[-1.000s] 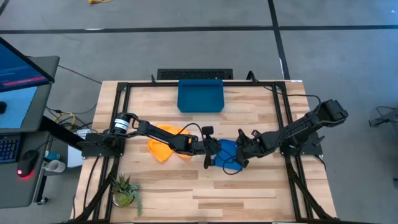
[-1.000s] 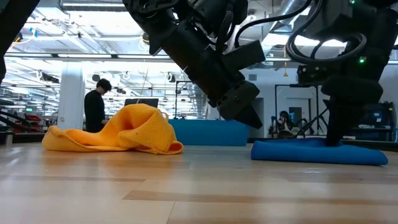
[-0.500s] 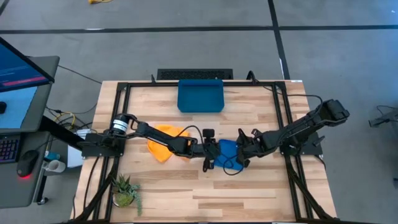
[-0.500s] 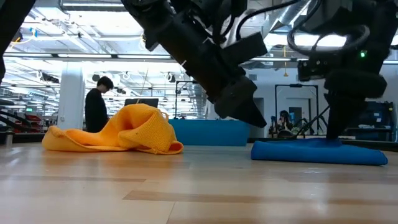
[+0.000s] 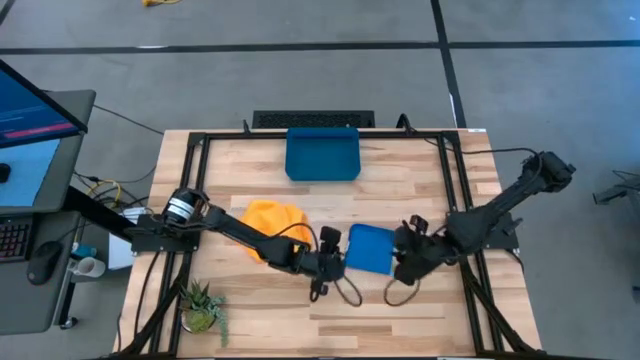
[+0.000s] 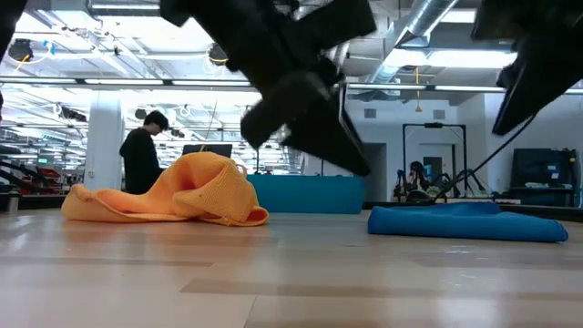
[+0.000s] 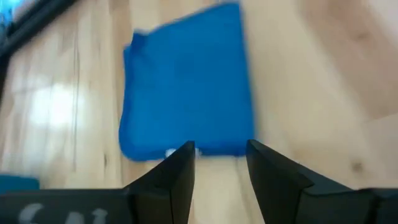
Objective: Roll microfiber towels into tight, uniform cylinder then place into a basket
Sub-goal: Roll the blue microfiber towel
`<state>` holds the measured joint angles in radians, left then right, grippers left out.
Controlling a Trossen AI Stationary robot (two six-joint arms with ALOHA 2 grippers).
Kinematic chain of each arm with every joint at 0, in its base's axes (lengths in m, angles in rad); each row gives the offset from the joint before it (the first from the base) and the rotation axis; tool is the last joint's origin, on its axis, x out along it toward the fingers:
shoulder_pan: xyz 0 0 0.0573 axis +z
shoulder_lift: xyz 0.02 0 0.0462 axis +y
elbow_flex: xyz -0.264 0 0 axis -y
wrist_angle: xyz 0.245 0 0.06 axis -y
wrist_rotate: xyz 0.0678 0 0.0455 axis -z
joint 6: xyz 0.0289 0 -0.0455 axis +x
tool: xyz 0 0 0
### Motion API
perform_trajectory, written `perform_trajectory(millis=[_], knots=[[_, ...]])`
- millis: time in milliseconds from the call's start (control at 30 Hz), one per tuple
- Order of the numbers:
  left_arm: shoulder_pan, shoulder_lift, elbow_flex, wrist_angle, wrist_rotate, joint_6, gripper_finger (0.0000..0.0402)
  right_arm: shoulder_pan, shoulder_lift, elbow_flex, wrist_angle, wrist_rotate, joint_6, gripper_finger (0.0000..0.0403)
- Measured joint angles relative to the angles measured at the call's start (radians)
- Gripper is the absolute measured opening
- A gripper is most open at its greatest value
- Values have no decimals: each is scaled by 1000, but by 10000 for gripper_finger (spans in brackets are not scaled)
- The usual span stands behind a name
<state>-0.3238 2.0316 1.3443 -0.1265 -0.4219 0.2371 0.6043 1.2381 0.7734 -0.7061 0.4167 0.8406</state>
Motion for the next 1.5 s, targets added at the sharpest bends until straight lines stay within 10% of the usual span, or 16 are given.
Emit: perform_trajectory(millis=[367,1500], knots=[[-19,-4,0,53,158,43,138,242,49,0,37,255,-11,134],[30,121,-2,178,112,115,138,109,249,0,176,52,-11,172]])
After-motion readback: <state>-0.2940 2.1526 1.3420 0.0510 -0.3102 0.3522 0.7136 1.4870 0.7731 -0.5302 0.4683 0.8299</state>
